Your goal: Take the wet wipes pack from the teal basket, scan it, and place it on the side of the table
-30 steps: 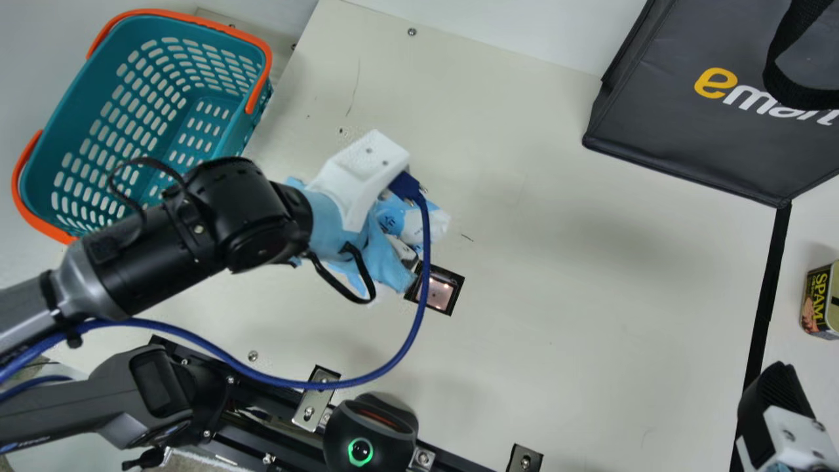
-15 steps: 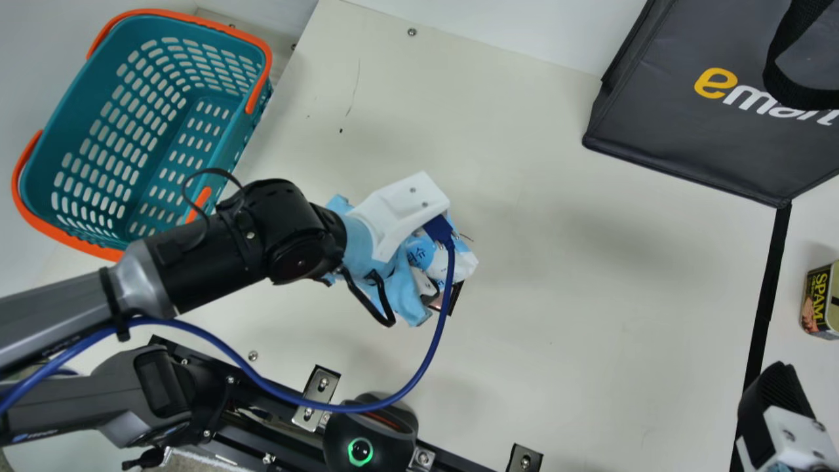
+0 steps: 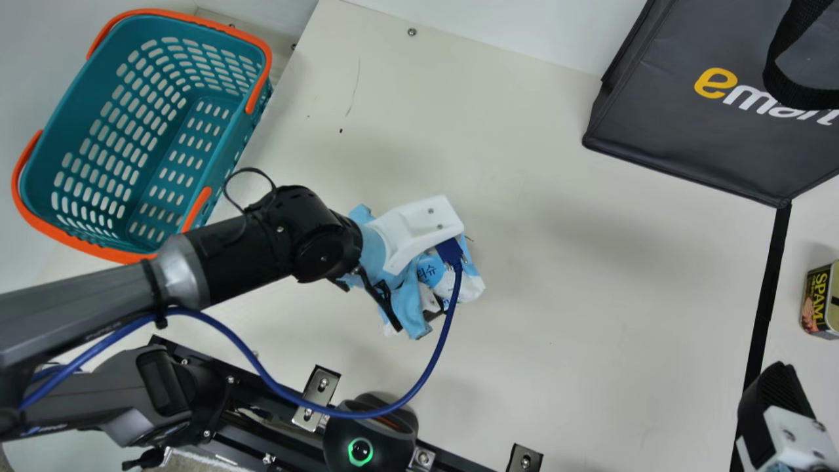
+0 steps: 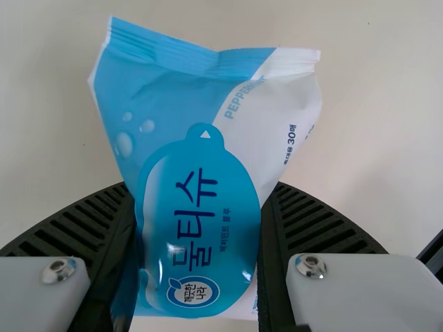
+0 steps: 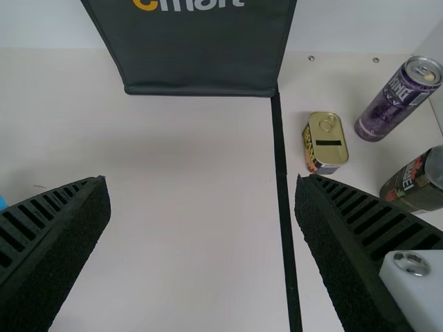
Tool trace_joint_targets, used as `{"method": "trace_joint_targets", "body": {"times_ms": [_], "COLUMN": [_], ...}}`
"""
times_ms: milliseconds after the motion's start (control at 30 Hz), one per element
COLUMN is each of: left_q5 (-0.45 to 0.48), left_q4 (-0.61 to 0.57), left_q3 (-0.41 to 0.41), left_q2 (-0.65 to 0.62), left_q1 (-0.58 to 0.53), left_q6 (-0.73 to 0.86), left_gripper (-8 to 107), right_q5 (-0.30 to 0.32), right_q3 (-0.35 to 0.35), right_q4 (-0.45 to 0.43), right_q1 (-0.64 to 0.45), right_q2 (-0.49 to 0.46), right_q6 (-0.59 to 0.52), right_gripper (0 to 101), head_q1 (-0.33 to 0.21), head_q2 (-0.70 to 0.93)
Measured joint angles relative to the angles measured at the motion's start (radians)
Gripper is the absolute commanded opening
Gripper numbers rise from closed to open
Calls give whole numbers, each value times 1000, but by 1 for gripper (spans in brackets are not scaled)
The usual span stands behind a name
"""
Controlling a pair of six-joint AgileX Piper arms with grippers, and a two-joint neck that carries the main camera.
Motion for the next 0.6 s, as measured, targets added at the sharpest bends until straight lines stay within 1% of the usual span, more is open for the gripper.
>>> {"method": "trace_joint_targets", "body": {"times_ms": [267, 600], "left_q5": [-12, -21], "left_q4": [-1, 10], "left_q3": [1, 11], "left_q2": [20, 29], "left_q1": [10, 16], "left_q6": [49, 62], "left_gripper": [29, 62], "right_q5": [-1, -1], "right_q3": [0, 0], "right_q4": [0, 0], "right_q1": [0, 0], "right_q2": [0, 0], "right_q6": [0, 0], "right_gripper": [95, 95], "head_q1": [0, 0], "head_q2": [0, 0]}}
